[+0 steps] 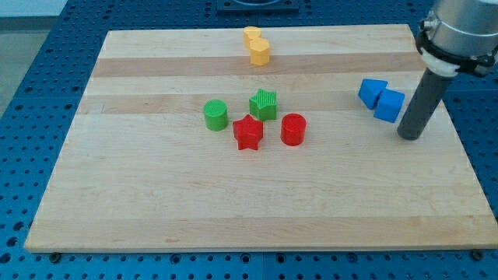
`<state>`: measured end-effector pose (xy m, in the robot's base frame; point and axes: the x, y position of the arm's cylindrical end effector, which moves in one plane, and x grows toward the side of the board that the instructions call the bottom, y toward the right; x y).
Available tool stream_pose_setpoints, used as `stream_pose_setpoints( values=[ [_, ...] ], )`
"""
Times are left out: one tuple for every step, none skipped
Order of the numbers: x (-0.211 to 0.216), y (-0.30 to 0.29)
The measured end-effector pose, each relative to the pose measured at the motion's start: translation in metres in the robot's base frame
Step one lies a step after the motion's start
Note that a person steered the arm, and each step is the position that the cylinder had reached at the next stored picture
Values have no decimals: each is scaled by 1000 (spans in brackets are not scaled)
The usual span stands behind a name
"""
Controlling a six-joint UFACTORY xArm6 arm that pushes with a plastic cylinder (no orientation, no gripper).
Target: Slightly move the blue blocks toward the up
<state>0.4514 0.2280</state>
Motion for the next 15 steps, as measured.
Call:
stream_pose_setpoints(
  values=[
    [-13,2],
    [-18,2],
    [-24,2],
    [-25,-5],
    [-28,-15],
    [-37,-15],
    [-45,-15],
    [-56,-10],
    [-72,-3],
    [-77,-3],
    [-68,-4],
    [-55,-9],
    [-55,-16],
    [-66,-12],
    [-81,-10]
  ],
)
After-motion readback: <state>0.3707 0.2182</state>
